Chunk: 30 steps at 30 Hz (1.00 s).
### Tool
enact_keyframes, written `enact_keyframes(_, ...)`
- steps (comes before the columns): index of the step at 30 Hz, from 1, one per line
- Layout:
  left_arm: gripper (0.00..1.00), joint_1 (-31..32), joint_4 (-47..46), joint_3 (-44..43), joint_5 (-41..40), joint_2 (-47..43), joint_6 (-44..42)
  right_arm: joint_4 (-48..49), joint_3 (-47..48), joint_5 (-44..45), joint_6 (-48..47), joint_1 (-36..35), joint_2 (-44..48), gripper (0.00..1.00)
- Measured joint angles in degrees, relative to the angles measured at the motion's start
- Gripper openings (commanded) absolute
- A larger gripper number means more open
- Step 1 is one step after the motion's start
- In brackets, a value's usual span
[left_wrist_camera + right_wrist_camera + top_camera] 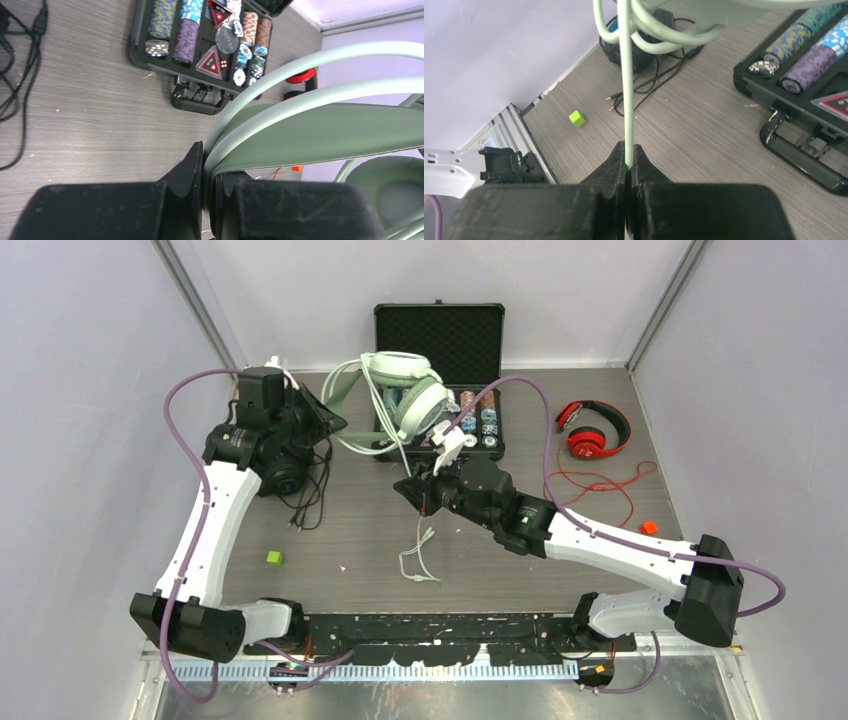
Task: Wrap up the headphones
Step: Wrap the headphones cable around the headphones.
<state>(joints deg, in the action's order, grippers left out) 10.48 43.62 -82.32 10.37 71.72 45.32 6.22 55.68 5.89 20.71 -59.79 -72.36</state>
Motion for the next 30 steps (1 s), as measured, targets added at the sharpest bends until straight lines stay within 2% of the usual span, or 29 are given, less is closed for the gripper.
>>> enact_keyframes(6,0.00,0.0,-4.3,2.4,1.4,-0.4,3.8,3.8,-0.3,0.0,-1.5,-0.3,0.0,0.02)
enact_keyframes(15,0.00,0.0,-5.6,2.4,3.0,-0.4,5.6,13.6,-9.0,-0.5,-4.8,-0.5,-0.5,0.21)
enact_keyframes(22,0.00,-1.2,-7.1,-0.4,2.0,-0.5,8.3,18.1,-16.1,-3.7,-4.5,-1.2,-7.5,0.30)
enact_keyframes(30,0.00,-1.2,-5.6,-3.9,0.7,-0.7,7.7,30.8,-17.9,-6.7,-2.9,-1.2,-18.2,0.55)
